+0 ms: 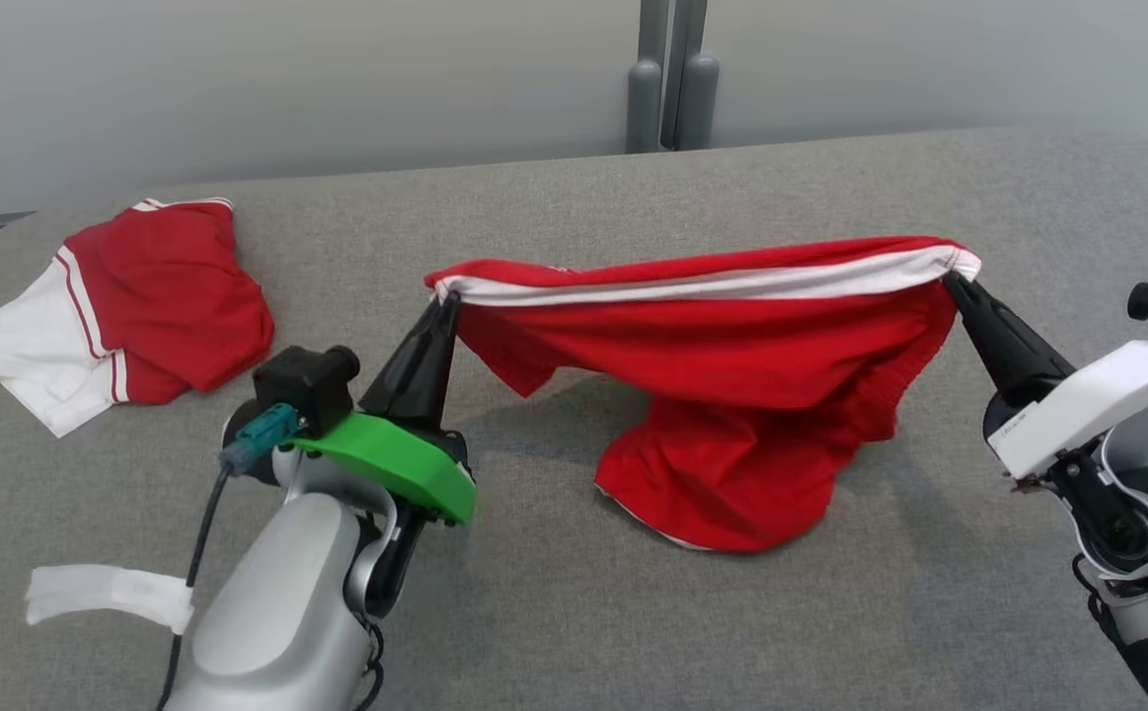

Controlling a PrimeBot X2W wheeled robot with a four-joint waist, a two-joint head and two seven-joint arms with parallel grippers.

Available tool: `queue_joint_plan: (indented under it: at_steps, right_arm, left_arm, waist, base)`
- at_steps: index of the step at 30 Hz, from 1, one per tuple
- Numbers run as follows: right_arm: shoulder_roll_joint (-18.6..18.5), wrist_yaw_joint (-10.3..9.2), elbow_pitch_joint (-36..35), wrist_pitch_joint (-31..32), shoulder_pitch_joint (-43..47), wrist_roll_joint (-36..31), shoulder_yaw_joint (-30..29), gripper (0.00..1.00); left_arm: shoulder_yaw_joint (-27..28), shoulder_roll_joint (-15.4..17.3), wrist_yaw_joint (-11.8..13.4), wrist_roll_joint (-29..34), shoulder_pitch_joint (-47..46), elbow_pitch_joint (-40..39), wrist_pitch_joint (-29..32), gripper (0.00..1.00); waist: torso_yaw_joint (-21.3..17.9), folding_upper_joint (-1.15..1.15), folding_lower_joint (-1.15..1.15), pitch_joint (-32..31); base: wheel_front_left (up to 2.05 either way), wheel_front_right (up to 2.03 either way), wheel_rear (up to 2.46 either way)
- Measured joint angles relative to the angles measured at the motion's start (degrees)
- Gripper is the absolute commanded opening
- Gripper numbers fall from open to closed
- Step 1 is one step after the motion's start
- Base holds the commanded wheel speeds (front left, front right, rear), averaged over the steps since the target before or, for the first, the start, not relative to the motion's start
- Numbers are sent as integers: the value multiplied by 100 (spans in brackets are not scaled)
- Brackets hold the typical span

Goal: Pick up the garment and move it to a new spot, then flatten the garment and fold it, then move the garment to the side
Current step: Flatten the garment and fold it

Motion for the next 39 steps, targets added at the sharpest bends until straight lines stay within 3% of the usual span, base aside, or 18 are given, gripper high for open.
queue_joint_plan:
  at_steps: [8,14,19,23,28,35,39]
  right_arm:
    - [-185,0,-1190,405,-130,-361,-322,0]
    - [-137,1,-2022,922,-387,-544,-578,0]
    - [15,0,-2017,1343,-797,-742,-523,0]
    - [194,0,-1421,1500,-1441,-1023,-299,0]
    - [624,1,35,1266,-2886,-1635,-172,0]
    - [1017,1,1908,-166,-4969,-2893,-194,0]
    - [1051,1,2644,-1047,-5354,-3265,-49,0]
  left_arm:
    - [263,497,-26,104,-155,-1383,73,0]
    - [386,913,109,155,-470,-2650,695,0]
    - [381,1188,180,268,-889,-3098,1315,0]
    - [316,1237,145,241,-1395,-2754,1720,0]
    - [214,1251,48,253,-2425,-1769,2102,0]
    - [152,1258,57,879,-4190,-555,1747,0]
    - [-35,1103,81,1179,-4574,-62,1213,0]
  waist:
    - [-34,0,0,-385]
    - [-89,0,-1,-510]
    - [-86,0,-1,-375]
    - [-80,0,-1,-147]
    - [-85,0,0,256]
    - [-116,0,0,876]
    - [-110,0,0,1177]
  base:
    - [0,0,0]
    - [0,0,0]
    - [0,0,0]
    - [0,0,0]
    - [0,0,0]
    - [0,0,0]
    - [0,0,0]
